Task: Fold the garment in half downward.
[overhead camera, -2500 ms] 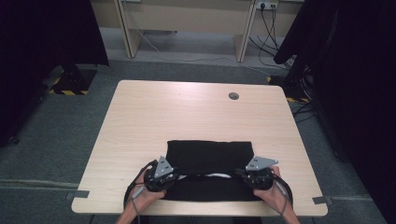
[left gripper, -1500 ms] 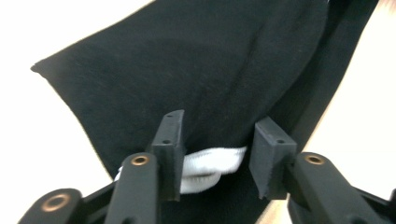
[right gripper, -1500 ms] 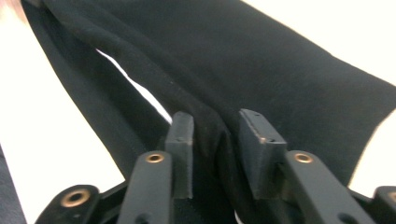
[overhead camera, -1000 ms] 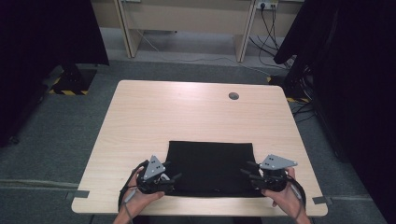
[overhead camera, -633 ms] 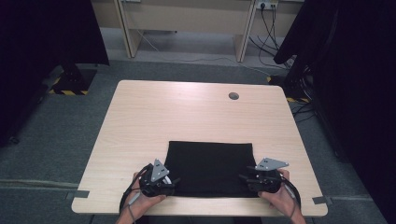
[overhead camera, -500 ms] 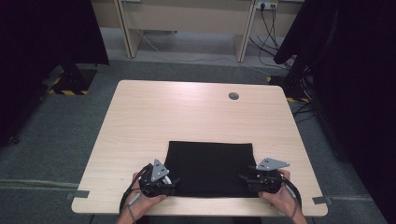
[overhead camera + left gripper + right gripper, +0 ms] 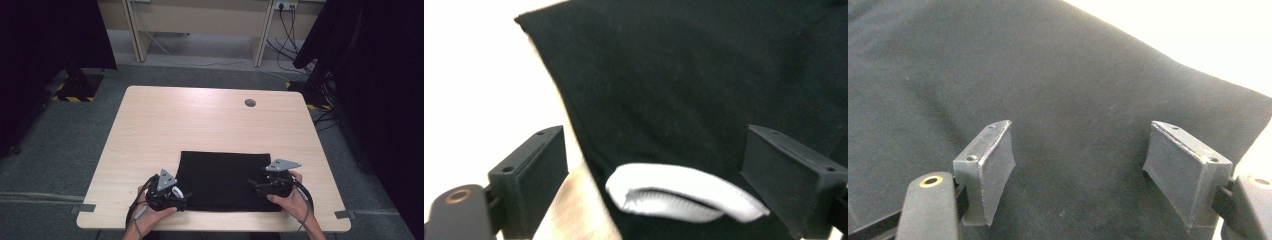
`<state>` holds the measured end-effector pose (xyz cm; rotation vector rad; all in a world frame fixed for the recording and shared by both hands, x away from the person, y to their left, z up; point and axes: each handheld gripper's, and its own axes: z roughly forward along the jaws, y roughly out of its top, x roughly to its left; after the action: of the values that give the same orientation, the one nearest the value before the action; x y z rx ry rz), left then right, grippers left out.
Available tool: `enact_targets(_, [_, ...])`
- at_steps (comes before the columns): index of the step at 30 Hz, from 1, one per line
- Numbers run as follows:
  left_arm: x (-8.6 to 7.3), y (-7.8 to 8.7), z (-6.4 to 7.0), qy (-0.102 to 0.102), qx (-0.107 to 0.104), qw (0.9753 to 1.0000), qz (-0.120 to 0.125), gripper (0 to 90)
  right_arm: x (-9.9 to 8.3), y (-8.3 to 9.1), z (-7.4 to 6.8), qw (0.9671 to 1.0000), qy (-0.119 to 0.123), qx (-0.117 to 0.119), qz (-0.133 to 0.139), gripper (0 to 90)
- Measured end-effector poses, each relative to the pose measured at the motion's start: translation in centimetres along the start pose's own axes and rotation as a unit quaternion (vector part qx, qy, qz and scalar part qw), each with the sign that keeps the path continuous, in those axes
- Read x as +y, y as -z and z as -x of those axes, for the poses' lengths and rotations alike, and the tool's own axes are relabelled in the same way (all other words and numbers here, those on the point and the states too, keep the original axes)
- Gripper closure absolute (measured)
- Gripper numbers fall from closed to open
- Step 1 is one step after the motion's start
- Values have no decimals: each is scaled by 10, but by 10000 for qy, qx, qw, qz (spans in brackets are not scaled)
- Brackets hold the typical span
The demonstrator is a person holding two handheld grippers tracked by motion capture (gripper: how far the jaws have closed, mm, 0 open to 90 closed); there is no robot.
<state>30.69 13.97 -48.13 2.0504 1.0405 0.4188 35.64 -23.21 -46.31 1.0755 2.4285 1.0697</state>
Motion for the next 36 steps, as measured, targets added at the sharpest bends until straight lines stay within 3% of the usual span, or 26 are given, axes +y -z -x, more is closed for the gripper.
enact_targets(3, [-2,2,-1,21,45,10000,32,91,-3,-8,-1,9997,39,-23,-220,270])
enact_targets(9, [-5,9,-1,1,103,9999,128,89,-11,-7,1,10000,45,-22,-78,265])
enact_targets(23, [-6,9,-2,114,-34,9998,137,73,-18,-1,27,9993,206,289,101,281])
enact_targets(27, [-7,12,0,99,-42,9998,164,70,-20,2,30,9995,294,147,20,293])
enact_targets(36, [-10,11,-2,88,17,9999,76,70,-27,11,46,9998,206,41,25,294])
